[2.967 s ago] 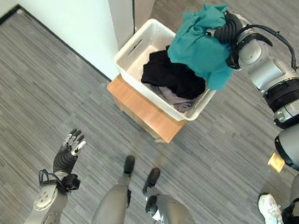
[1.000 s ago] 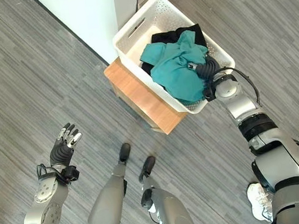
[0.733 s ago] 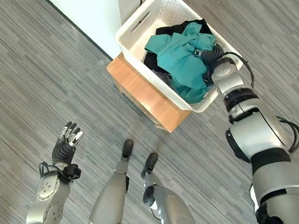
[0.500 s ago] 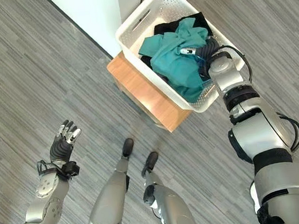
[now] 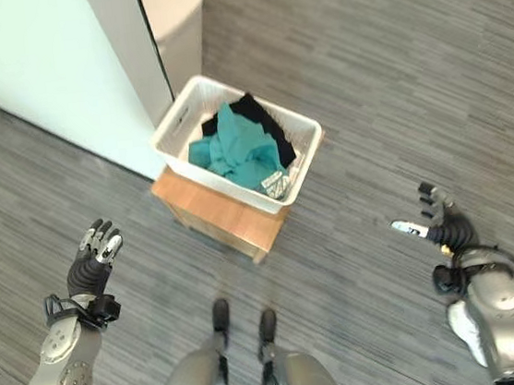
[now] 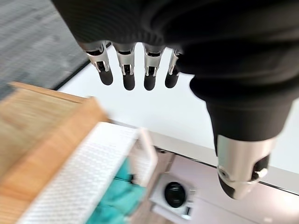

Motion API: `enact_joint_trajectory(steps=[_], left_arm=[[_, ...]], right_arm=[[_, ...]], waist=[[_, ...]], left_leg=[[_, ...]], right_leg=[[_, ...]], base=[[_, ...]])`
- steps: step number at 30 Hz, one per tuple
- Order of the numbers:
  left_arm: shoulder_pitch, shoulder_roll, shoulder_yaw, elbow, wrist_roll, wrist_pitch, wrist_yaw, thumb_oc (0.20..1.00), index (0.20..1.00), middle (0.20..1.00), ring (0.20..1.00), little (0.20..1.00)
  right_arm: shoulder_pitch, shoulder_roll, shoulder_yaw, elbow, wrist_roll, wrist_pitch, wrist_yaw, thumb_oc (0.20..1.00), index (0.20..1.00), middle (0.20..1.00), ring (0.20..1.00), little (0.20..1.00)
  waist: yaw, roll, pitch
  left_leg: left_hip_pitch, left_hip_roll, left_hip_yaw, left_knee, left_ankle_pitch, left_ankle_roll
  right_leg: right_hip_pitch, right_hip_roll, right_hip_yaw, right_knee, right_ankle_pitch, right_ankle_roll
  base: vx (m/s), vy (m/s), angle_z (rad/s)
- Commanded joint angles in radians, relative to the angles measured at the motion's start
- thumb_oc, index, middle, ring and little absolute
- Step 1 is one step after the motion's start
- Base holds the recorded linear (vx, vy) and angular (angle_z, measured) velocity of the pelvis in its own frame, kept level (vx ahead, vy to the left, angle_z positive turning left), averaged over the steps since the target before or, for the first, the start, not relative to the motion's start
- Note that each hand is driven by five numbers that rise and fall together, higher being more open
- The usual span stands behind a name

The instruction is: Pick up bed clothes into laundry basket.

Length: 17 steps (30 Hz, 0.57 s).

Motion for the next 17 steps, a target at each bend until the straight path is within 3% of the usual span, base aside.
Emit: enact_joint_trajectory(steps=[1, 5, 6, 9, 13, 17], left_arm=[[0.027, 0.074, 0.023, 0.008, 0.044, -0.018, -0.005, 1.000, 1.000, 1.000, 1.000, 1.000], [0.055, 0.033, 0.042, 0.026, 0.049, -0.023, 0.005, 1.000, 1.000, 1.000, 1.000, 1.000], [0.057, 0.033, 0.042, 0.026, 0.049, -0.023, 0.005, 1.000, 1.000, 1.000, 1.000, 1.000], [0.076, 0.002, 0.020, 0.051, 0.046, -0.021, 0.018, 1.000, 1.000, 1.000, 1.000, 1.000], [0.080, 0.005, 0.006, 0.063, 0.047, -0.025, 0.021, 1.000, 1.000, 1.000, 1.000, 1.000], [0.089, 0.012, 0.002, 0.058, 0.058, -0.034, 0.013, 1.000, 1.000, 1.000, 1.000, 1.000]], right_arm=[[-0.078, -0.009, 0.016, 0.081, 0.015, -0.097, -0.096, 1.000, 1.000, 1.000, 1.000, 1.000], [-0.021, 0.129, 0.013, 0.080, 0.106, -0.131, -0.132, 1.000, 1.000, 1.000, 1.000, 1.000], [-0.019, 0.129, 0.014, 0.079, 0.107, -0.132, -0.132, 1.000, 1.000, 1.000, 1.000, 1.000], [0.005, 0.245, 0.046, 0.084, 0.265, -0.178, -0.153, 1.000, 1.000, 1.000, 1.000, 1.000], [0.039, 0.273, 0.087, 0.076, 0.337, -0.181, -0.135, 1.000, 1.000, 1.000, 1.000, 1.000], [0.100, 0.251, 0.111, 0.057, 0.274, -0.156, -0.104, 1.000, 1.000, 1.000, 1.000, 1.000]], waist=[[0.024, -0.099, -0.048], [0.010, -0.074, -0.074], [0.010, -0.075, -0.075], [0.005, -0.055, -0.089], [-0.007, -0.044, -0.095], [-0.019, -0.037, -0.099]], left_leg=[[0.074, 0.046, 0.012, 0.010, -0.088, -0.017], [0.108, 0.050, 0.019, 0.010, -0.094, -0.016], [0.109, 0.050, 0.020, 0.010, -0.095, -0.017], [0.127, 0.056, 0.029, 0.010, -0.095, -0.019], [0.128, 0.059, 0.029, 0.010, -0.091, -0.023], [0.134, 0.060, 0.032, 0.010, -0.093, -0.024]], right_leg=[[0.013, -0.147, -0.043, 0.029, -0.011, 0.127], [0.038, -0.151, -0.043, 0.043, -0.030, 0.122], [0.039, -0.151, -0.043, 0.043, -0.030, 0.122], [0.056, -0.147, -0.046, 0.044, -0.035, 0.119], [0.056, -0.142, -0.038, 0.047, -0.039, 0.114], [0.060, -0.140, -0.032, 0.048, -0.039, 0.110]], base=[[0.06, -0.021, 0.03], [0.02, -0.010, 0.06], [0.00, 0.000, 0.00], [0.00, 0.000, 0.00], [0.00, 0.000, 0.00], [0.00, 0.000, 0.00]])
